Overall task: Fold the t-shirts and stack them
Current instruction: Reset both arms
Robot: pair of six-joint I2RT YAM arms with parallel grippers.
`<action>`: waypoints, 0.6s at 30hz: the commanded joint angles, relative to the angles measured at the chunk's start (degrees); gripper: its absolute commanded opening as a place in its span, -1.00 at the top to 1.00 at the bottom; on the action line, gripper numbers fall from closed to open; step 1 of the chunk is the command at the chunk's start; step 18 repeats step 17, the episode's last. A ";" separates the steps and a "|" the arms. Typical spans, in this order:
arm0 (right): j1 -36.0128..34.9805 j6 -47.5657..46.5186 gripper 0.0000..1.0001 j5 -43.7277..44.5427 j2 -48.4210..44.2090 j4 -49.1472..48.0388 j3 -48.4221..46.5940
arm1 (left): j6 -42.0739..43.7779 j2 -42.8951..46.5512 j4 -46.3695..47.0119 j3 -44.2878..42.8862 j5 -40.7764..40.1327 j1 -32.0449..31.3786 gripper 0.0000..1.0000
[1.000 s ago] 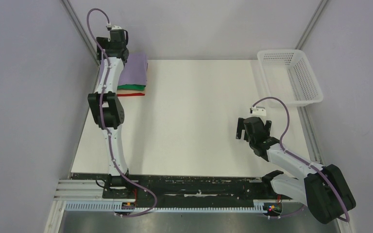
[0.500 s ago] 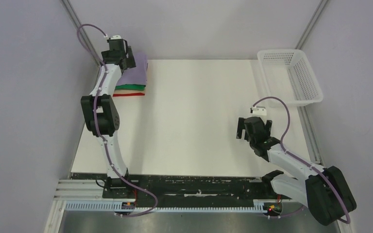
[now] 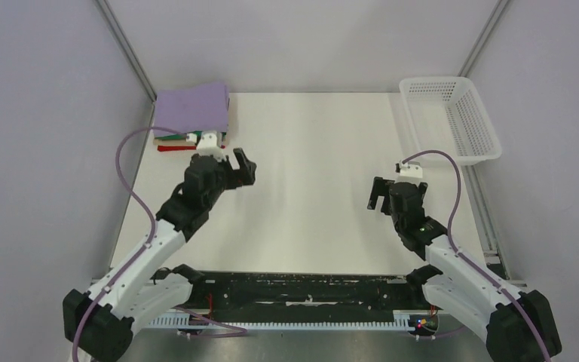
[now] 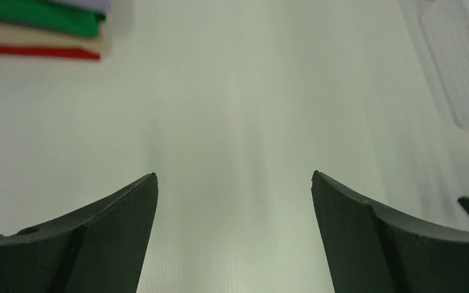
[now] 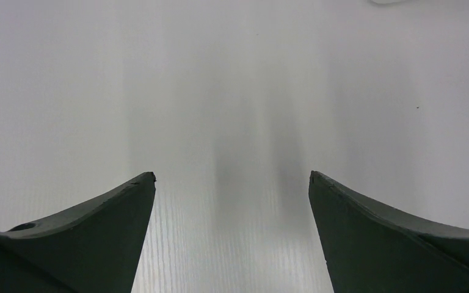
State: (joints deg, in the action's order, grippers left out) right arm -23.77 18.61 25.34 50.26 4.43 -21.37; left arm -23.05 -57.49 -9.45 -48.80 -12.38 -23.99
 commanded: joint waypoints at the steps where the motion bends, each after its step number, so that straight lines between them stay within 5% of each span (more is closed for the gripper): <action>1: 0.15 0.35 -0.96 -0.90 -2.03 -1.57 0.24 | -9.73 8.77 -3.24 14.56 -3.80 -3.51 -0.99; 7: 0.13 0.84 -0.96 -0.13 -3.38 -0.83 0.08 | -10.04 16.84 -6.41 20.29 -7.61 -3.52 -0.99; 18: 0.14 1.24 -0.96 1.83 -4.29 -0.35 -0.61 | -10.49 18.80 -9.41 19.88 -10.38 -3.52 -0.99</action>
